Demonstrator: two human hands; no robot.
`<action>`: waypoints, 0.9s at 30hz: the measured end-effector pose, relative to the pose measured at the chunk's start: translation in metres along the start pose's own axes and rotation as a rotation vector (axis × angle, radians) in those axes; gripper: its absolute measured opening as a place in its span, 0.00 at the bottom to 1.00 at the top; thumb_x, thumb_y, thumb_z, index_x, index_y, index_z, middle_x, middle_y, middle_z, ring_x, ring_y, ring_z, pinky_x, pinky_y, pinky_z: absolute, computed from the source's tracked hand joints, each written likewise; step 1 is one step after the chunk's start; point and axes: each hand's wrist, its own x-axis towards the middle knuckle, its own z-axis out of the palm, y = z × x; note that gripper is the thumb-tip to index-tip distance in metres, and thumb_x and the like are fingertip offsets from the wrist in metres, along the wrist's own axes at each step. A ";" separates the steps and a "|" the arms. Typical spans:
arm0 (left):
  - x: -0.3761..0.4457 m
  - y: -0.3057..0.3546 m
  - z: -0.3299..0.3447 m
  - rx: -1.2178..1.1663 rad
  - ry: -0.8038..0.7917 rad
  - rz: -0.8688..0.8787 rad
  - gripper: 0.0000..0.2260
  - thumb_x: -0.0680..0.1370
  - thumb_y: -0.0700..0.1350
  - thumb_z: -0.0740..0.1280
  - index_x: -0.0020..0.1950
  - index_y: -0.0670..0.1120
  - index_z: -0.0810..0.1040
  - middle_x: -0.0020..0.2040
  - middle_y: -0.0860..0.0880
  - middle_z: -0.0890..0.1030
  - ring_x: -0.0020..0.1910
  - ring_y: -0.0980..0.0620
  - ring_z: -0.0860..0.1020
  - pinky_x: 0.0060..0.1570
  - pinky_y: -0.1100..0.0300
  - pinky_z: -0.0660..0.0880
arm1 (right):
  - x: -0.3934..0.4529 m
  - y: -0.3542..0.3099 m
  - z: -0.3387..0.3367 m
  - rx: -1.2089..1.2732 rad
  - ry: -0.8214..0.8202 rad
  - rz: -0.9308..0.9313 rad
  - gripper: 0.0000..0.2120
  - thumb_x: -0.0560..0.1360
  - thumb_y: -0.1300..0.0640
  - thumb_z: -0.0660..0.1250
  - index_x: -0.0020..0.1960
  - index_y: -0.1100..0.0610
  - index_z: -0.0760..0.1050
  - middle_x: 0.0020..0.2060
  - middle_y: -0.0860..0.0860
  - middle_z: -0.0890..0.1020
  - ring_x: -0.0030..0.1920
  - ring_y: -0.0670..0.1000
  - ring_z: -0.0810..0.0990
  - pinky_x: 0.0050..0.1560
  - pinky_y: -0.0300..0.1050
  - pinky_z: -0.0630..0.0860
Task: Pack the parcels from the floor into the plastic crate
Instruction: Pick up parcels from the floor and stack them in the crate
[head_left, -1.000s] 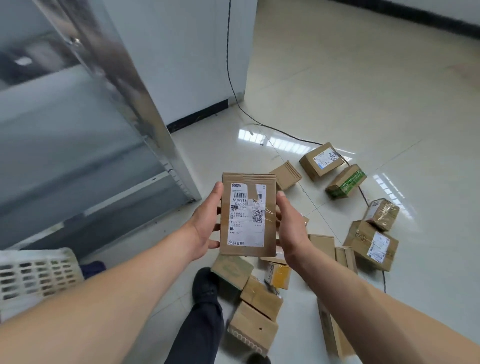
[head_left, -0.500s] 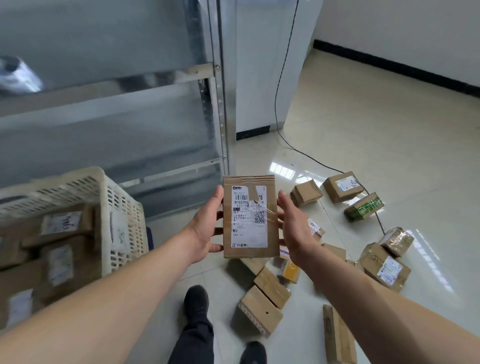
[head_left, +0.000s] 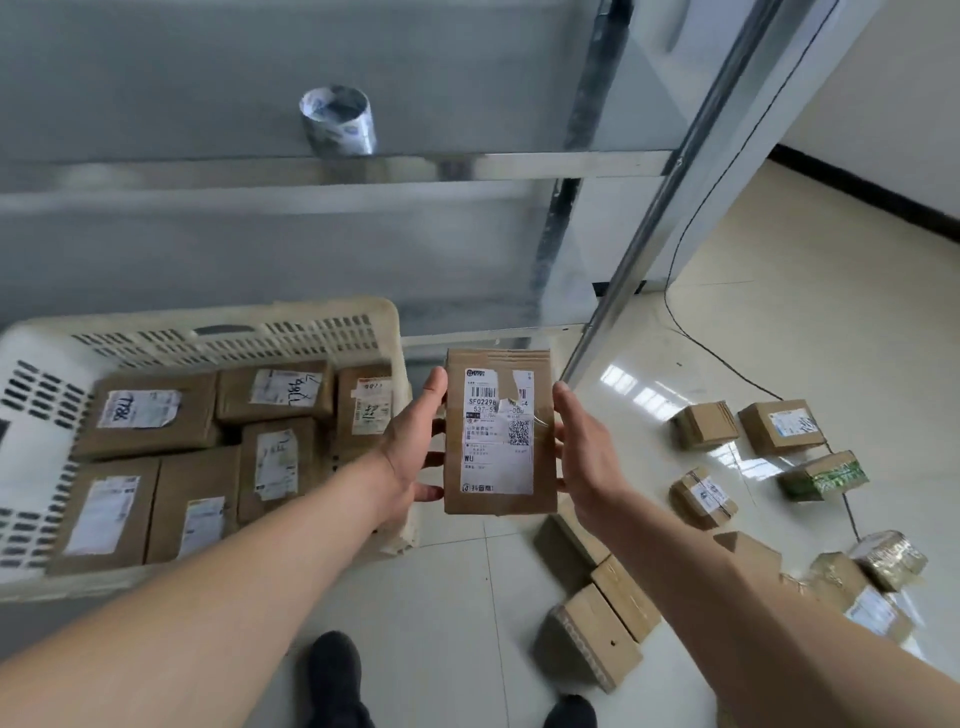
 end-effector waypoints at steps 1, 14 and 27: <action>-0.002 0.003 -0.021 -0.006 -0.004 0.006 0.19 0.76 0.72 0.50 0.46 0.62 0.75 0.51 0.57 0.78 0.54 0.50 0.77 0.52 0.48 0.74 | 0.001 0.001 0.023 -0.004 -0.001 -0.001 0.20 0.85 0.43 0.55 0.54 0.51 0.82 0.41 0.44 0.86 0.37 0.37 0.84 0.42 0.44 0.75; 0.023 0.009 -0.215 -0.020 0.112 0.022 0.29 0.79 0.67 0.48 0.77 0.57 0.62 0.78 0.52 0.62 0.74 0.48 0.61 0.58 0.54 0.61 | 0.022 -0.003 0.233 -0.119 -0.104 0.043 0.22 0.80 0.34 0.59 0.53 0.49 0.82 0.42 0.42 0.86 0.48 0.47 0.85 0.55 0.54 0.81; 0.112 -0.078 -0.242 -0.098 0.062 -0.203 0.28 0.76 0.72 0.50 0.70 0.61 0.71 0.74 0.52 0.69 0.70 0.51 0.66 0.67 0.50 0.60 | 0.082 0.090 0.276 -0.333 -0.052 0.277 0.28 0.77 0.31 0.59 0.62 0.52 0.76 0.53 0.50 0.83 0.53 0.51 0.81 0.57 0.54 0.79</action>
